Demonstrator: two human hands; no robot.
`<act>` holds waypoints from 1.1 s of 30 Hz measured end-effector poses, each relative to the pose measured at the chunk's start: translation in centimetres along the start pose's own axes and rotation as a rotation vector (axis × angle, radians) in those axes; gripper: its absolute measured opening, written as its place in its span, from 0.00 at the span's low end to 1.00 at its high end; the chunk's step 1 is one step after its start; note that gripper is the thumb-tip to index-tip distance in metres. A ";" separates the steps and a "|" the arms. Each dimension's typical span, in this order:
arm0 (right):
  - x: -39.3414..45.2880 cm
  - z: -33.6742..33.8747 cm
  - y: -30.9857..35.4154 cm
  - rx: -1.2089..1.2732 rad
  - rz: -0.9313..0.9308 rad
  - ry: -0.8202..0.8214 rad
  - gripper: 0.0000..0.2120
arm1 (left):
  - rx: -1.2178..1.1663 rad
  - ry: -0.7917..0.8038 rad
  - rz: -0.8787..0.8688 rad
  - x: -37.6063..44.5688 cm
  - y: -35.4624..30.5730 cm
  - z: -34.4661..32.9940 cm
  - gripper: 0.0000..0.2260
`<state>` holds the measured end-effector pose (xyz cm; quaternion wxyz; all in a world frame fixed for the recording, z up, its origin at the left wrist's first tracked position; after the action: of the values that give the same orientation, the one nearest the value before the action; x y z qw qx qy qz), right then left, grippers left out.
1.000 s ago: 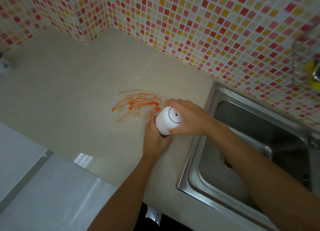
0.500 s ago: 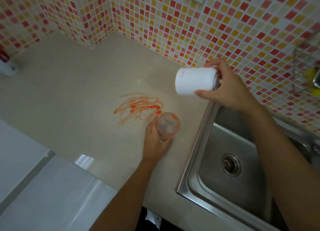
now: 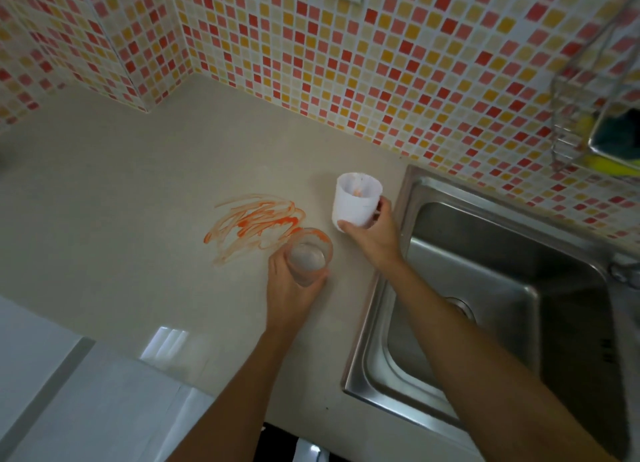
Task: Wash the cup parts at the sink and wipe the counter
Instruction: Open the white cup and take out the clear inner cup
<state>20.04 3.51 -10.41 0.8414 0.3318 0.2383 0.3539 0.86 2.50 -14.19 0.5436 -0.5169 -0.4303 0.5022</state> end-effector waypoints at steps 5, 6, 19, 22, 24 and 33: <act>0.0 -1.6 -0.5 -0.053 0.047 0.000 0.44 | -0.003 -0.017 0.026 -0.2 -0.3 0.7 0.36; 0.0 -1.7 -0.4 -0.070 0.057 0.004 0.44 | -0.006 -0.006 0.021 -0.2 -0.3 0.9 0.35; -7.1 5.0 -5.7 -0.297 0.089 -0.158 0.35 | -0.040 0.157 -0.070 -2.7 -2.9 -2.0 0.35; -11.6 7.2 -10.4 -0.426 0.082 -0.134 0.31 | -0.084 0.262 -0.064 -4.2 -3.3 -4.4 0.33; -14.2 8.7 -14.6 -0.560 0.051 -0.145 0.31 | -0.095 0.348 -0.082 -5.4 -3.4 -6.2 0.32; -20.9 13.9 -24.9 -0.700 -0.161 -0.109 0.32 | 0.030 0.484 -0.100 -10.0 -3.2 -12.3 0.34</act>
<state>26.44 -30.86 -15.73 0.9405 0.0222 0.0830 0.3287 12.03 -8.92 -11.69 0.6627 -0.5920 -0.3050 0.3426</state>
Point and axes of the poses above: each hand's wrist, its own x-axis towards the middle knuckle, its own z-axis out of the back of the hand, y = z × x, the point moved 2 cm from there along x, towards the middle knuckle, and after that the axes turned 15 degrees about -x, right-handed, at the moved point
